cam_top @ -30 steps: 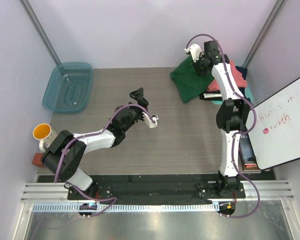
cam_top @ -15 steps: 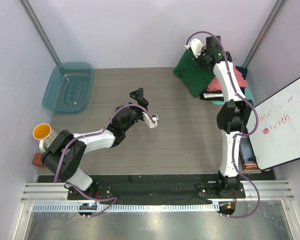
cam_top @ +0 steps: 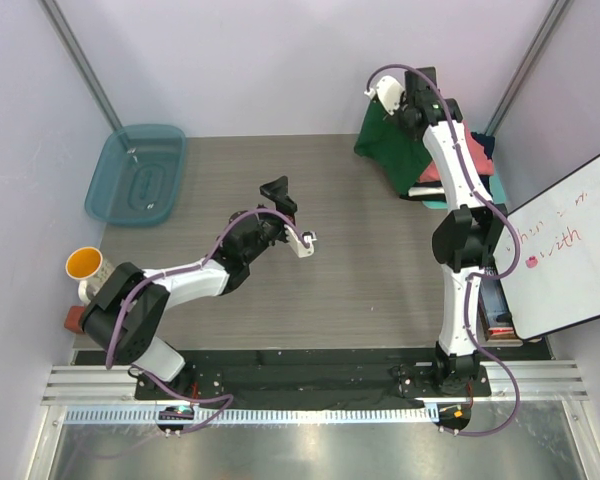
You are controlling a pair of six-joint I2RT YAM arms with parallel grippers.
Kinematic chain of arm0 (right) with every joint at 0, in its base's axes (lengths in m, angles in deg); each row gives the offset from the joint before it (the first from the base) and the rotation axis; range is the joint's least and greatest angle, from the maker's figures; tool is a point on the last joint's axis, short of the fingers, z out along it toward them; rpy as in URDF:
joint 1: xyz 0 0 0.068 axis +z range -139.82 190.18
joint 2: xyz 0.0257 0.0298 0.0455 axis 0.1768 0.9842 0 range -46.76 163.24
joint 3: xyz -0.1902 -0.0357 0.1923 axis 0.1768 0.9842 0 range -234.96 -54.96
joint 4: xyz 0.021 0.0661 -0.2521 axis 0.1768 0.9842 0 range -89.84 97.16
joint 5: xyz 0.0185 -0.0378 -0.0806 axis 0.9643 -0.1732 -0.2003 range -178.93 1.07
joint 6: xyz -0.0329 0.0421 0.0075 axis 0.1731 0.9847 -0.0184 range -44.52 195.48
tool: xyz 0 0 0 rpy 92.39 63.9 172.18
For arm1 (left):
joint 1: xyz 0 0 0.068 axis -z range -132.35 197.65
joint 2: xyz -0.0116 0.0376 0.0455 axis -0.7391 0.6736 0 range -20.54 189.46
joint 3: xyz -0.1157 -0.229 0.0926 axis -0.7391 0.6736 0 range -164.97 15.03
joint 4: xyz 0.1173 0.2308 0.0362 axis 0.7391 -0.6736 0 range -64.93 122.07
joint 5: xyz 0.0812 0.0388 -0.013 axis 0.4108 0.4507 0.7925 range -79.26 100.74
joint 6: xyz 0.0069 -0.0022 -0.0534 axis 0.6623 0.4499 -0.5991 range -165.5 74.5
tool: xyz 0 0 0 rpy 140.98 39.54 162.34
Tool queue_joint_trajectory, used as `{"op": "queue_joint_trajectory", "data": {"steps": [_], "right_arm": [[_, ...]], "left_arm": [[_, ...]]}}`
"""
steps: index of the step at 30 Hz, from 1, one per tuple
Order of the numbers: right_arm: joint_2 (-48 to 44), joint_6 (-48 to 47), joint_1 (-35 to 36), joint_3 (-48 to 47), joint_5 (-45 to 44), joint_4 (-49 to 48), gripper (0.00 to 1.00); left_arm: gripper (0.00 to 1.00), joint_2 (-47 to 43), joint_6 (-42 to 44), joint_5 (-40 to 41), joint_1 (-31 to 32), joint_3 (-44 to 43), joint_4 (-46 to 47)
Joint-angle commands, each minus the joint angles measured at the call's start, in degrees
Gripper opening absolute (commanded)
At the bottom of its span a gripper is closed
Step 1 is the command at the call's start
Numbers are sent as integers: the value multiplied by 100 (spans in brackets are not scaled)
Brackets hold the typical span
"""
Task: Fold and stack the t-shirts
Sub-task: Put the neatly folded tshirt into the corner of the board with the right arm
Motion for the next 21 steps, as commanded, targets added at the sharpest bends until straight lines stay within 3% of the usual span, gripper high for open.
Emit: {"op": "queue_joint_trajectory", "data": {"steps": [1,7,11,21], "right_arm": [[-235,115,-5,-327,-427,113,1],[-270,325,-49,-221,-471,122,1],[-279,956,-128,-238,-217,78,1],[-384,2249,-602,-160,1171,184,1]], "left_arm": [[100,-341,-39,-230,-61,19,73],[100,-482,-39,-309,-114,72,-59],[100,-508,-30,-309,-140,107,-33],[100,-640,-21,-449,-193,134,-165]]}}
